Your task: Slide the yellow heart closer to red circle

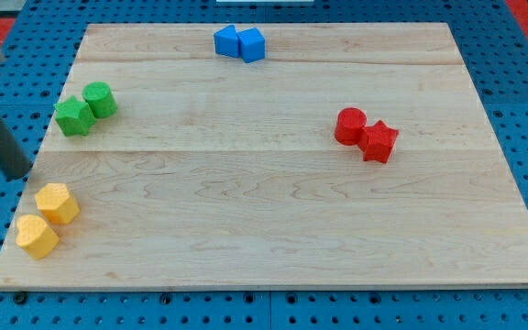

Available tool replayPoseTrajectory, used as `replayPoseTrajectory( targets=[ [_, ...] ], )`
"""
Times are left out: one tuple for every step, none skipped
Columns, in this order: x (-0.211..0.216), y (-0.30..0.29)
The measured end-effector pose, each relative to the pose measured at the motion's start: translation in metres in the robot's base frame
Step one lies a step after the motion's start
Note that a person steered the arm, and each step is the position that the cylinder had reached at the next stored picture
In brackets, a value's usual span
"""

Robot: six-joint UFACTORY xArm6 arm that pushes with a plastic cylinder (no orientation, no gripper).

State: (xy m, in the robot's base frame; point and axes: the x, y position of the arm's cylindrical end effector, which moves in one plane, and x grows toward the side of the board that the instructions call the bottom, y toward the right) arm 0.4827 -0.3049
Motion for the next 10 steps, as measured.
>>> replayPoseTrajectory(
  targets=[
    [0.017,0.001],
    [0.09,0.008],
    [0.109,0.01],
    [0.106,0.06],
    [0.078,0.082],
    [0.05,0.089],
    [0.027,0.106],
    [0.018,0.128],
    [0.009,0.19],
    [-0.004,0.277]
  ],
)
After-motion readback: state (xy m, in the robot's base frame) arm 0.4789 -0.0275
